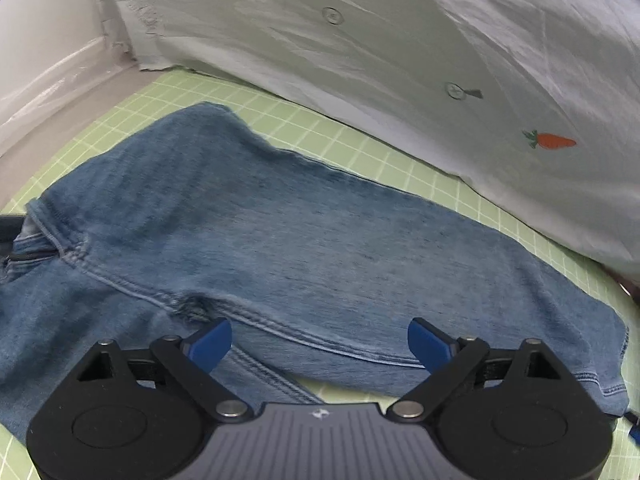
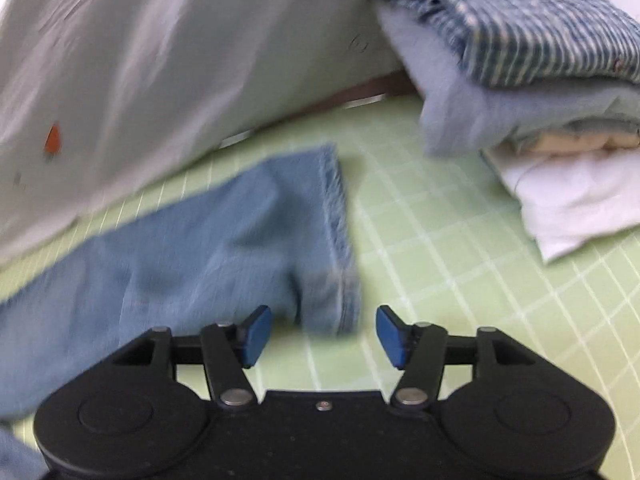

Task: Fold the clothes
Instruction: 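Grasp a leg hem with the right tool and pull it straight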

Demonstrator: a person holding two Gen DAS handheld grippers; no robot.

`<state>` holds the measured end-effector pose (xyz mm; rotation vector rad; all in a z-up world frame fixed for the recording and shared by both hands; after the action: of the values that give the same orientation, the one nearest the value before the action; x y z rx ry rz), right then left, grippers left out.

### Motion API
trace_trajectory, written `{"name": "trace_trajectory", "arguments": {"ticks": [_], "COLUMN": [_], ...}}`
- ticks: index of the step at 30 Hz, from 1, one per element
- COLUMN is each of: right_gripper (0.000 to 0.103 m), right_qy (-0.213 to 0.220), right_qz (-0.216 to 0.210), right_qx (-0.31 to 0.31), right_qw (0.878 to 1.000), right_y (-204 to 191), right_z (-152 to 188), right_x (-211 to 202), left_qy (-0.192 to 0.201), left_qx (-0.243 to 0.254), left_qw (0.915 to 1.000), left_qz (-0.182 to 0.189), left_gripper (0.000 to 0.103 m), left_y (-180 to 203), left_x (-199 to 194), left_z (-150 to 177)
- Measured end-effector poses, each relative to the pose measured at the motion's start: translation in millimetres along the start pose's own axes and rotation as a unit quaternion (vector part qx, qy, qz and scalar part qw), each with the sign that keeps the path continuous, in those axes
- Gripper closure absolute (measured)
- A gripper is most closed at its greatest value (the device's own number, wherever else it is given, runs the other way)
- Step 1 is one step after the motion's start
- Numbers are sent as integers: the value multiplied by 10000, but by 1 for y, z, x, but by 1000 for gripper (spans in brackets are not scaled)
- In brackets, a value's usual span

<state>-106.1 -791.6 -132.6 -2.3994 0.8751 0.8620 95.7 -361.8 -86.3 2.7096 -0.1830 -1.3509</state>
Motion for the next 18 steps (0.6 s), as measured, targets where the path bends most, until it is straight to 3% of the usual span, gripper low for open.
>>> {"name": "trace_trajectory", "arguments": {"ticks": [2, 7, 13, 15, 18], "right_gripper": [30, 32, 61, 88, 89], "right_qy": [70, -194, -330, -300, -240], "right_qz": [61, 185, 259, 342, 824], "right_qx": [48, -254, -879, -1053, -1403], "right_qw": [9999, 9993, 9952, 9934, 9864], "right_y": [-1, -12, -16, -12, 4], "right_z": [-14, -25, -27, -30, -35], "right_x": [18, 72, 89, 90, 92], "left_qy": [24, -9, -36, -31, -70], "left_qx": [117, 257, 384, 422, 353], "left_qw": [9999, 9997, 9989, 9986, 9986], "left_qz": [10, -57, -255, -318, -380], "left_gripper": [8, 8, 8, 8, 8], "left_y": [7, 17, 18, 18, 15], "left_x": [1, 4, 2, 1, 1], "left_z": [-1, 0, 1, 2, 1]}}
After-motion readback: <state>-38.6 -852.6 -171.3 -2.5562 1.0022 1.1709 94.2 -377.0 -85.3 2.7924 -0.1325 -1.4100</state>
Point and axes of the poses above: each gripper's, at about its wrist camera, not at the fingertips, and x roughly the way its jaws point, y to its right, z to its underside, the point moved 7 cm from there along x, roughly the way its jaws point, and after that the axes turned 5 degrees about y, right-handed, at the moved point
